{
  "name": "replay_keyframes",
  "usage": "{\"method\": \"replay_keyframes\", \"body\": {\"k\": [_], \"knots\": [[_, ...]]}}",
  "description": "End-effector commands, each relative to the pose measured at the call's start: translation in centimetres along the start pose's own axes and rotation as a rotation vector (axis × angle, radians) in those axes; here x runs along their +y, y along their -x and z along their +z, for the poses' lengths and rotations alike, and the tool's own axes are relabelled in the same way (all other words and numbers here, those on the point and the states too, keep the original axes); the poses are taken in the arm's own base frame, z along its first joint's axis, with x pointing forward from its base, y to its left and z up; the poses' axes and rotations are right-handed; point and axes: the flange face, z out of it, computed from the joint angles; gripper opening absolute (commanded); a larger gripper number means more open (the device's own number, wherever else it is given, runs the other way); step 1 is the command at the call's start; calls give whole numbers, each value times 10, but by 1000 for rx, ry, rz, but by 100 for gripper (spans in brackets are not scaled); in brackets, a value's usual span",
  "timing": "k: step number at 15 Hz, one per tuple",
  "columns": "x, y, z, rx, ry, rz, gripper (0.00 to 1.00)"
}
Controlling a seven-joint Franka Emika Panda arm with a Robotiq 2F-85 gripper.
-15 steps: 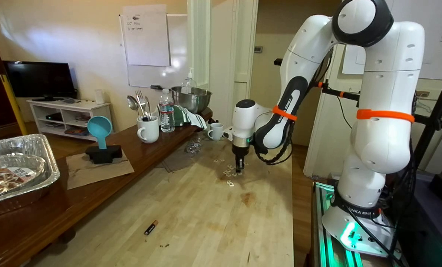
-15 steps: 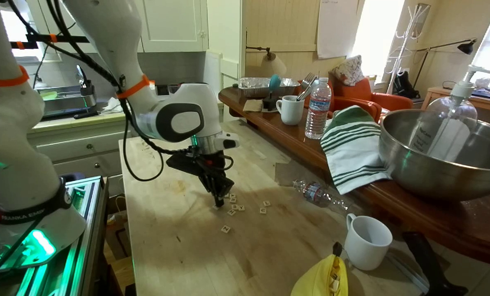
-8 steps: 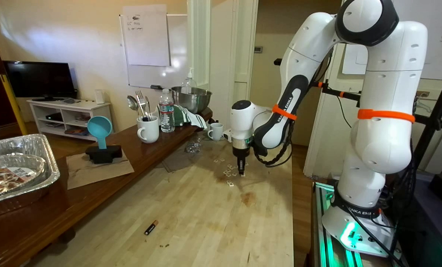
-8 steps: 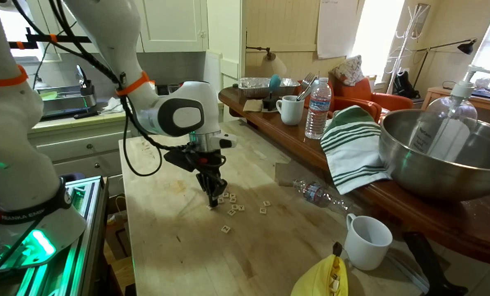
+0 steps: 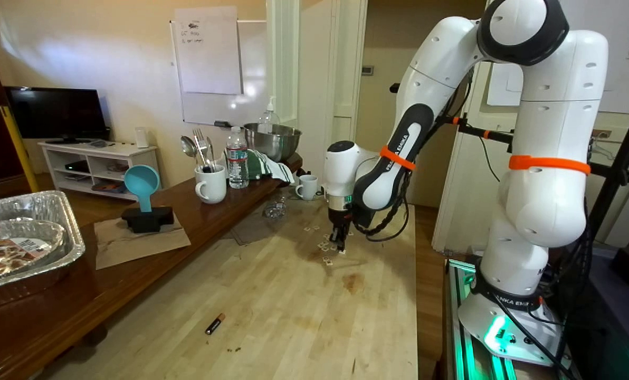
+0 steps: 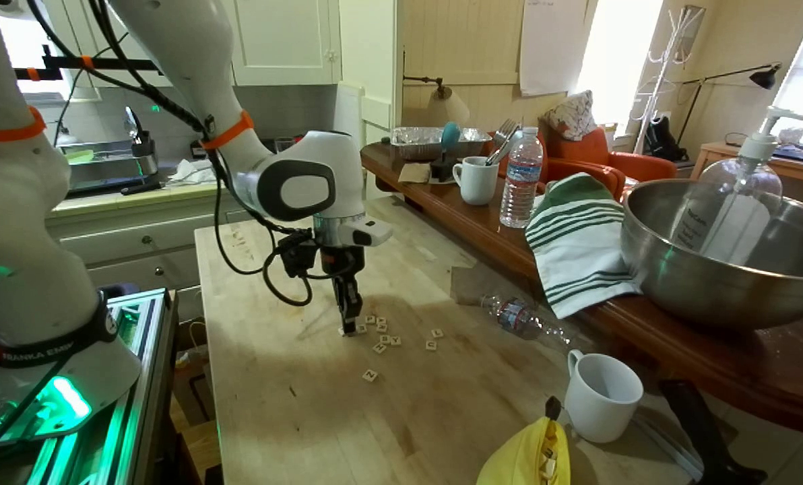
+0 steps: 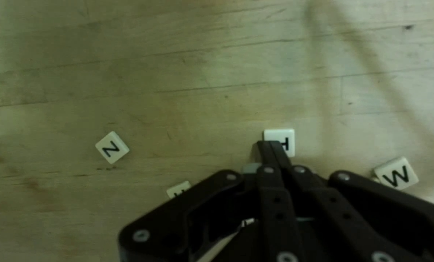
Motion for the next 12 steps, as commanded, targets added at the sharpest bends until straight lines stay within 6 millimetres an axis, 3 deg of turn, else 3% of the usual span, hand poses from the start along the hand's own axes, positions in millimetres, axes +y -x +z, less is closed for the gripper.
{"method": "replay_keyframes", "body": {"k": [1, 12], "knots": [[-13, -5, 13, -57, -36, 149, 0], [-14, -28, 12, -65, -77, 525, 0]]}}
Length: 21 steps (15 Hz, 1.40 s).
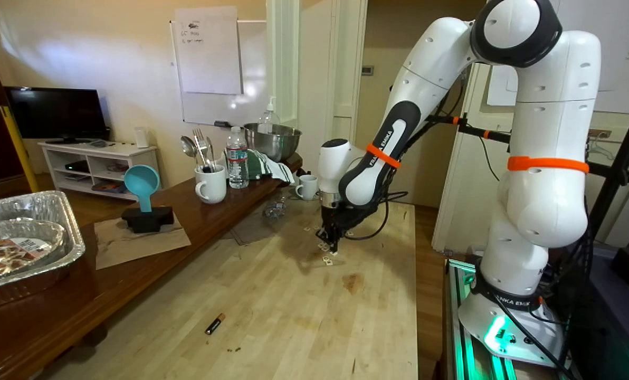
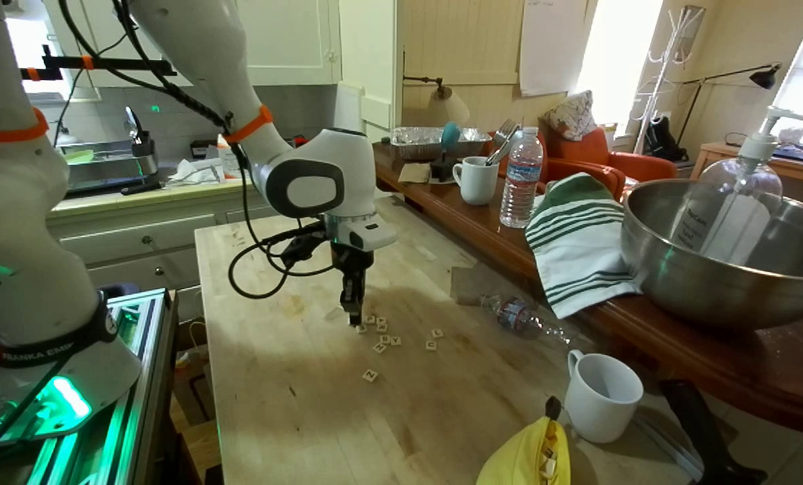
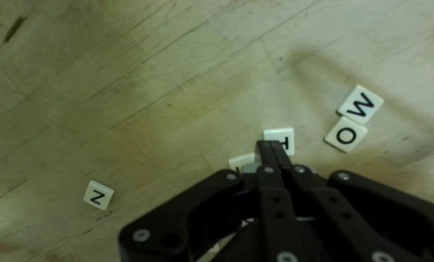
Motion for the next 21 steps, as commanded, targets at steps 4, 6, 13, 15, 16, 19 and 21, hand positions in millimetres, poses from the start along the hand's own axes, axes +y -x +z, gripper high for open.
{"method": "replay_keyframes", "body": {"k": [4, 6, 13, 15, 16, 19, 21], "knots": [[-17, -9, 15, -40, -14, 188, 0], [-18, -10, 16, -47, -16, 235, 0], [-18, -10, 16, -75, -29, 349, 0], [-18, -9, 17, -83, -30, 368, 0], [-19, -9, 17, -86, -31, 375, 0], [-19, -8, 17, -92, -35, 395, 0], [-20, -7, 17, -99, -39, 405, 0]]}}
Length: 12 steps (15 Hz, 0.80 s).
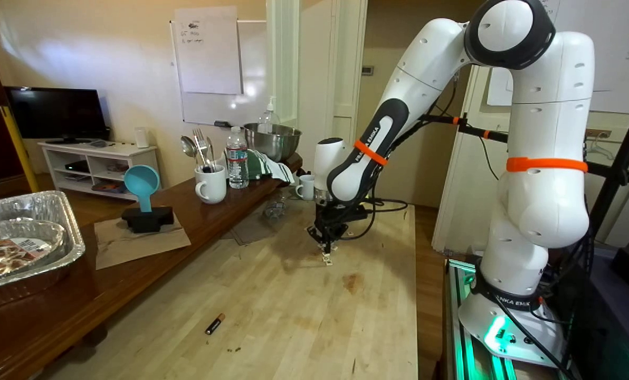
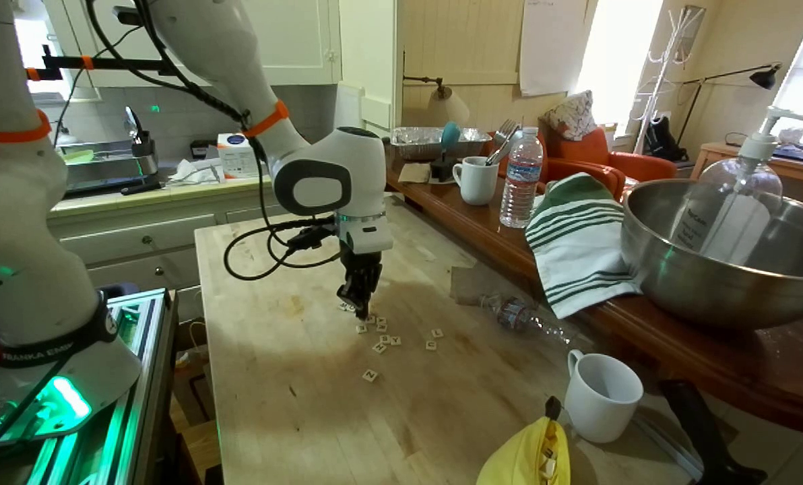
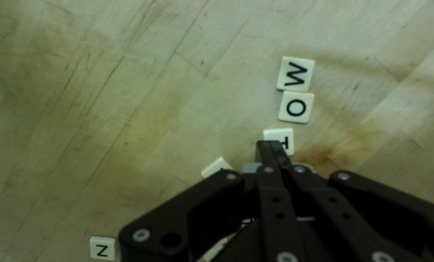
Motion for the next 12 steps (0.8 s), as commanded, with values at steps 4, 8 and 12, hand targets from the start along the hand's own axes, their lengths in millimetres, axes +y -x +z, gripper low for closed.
{"method": "replay_keyframes", "body": {"k": [4, 8, 12], "knots": [[-8, 10, 19, -55, 24, 56, 0], [-7, 10, 19, -62, 25, 79, 0], [-5, 10, 20, -72, 20, 109, 0]]}}
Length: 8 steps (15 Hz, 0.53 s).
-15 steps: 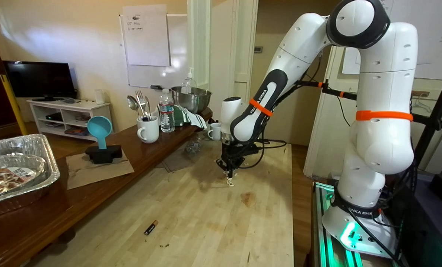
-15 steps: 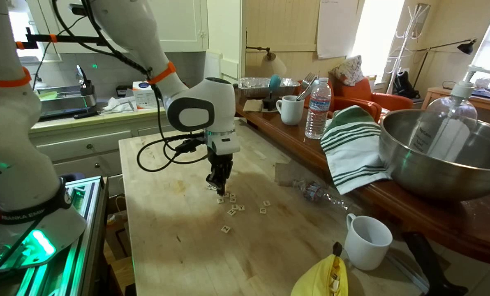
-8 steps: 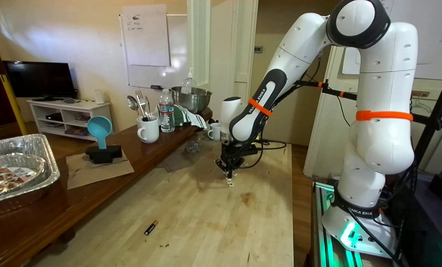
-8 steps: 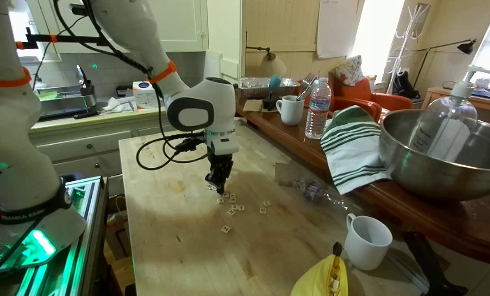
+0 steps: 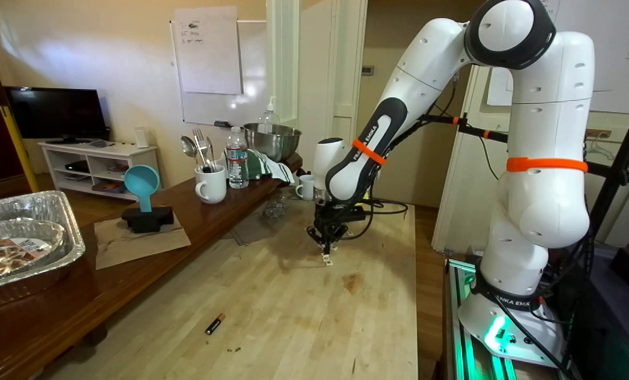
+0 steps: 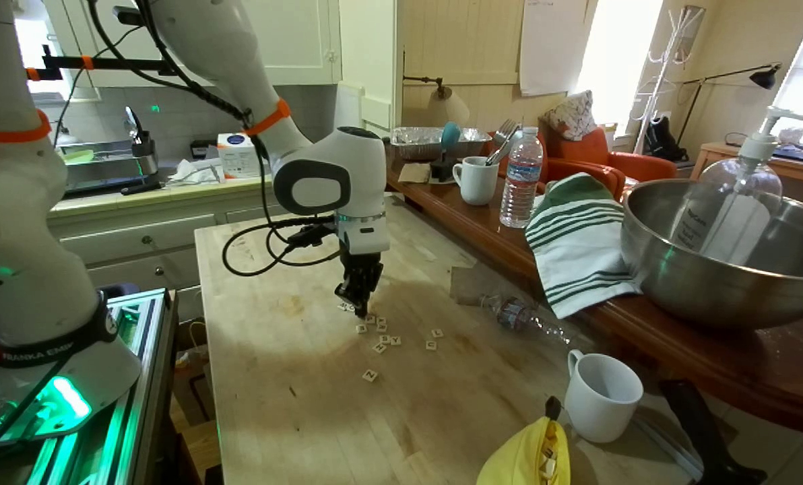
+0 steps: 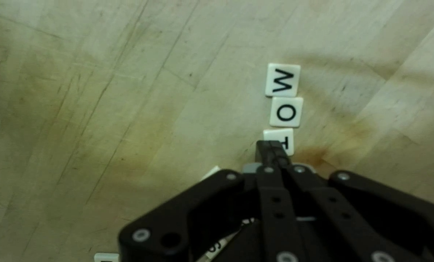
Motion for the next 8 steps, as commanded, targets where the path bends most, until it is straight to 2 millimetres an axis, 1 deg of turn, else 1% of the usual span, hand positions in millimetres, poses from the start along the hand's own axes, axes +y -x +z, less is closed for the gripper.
{"method": "replay_keyframes", "body": {"k": [1, 8], "knots": [[-3, 9, 20, -56, 32, 44, 0], [-3, 9, 21, -73, 25, 83, 0]]}}
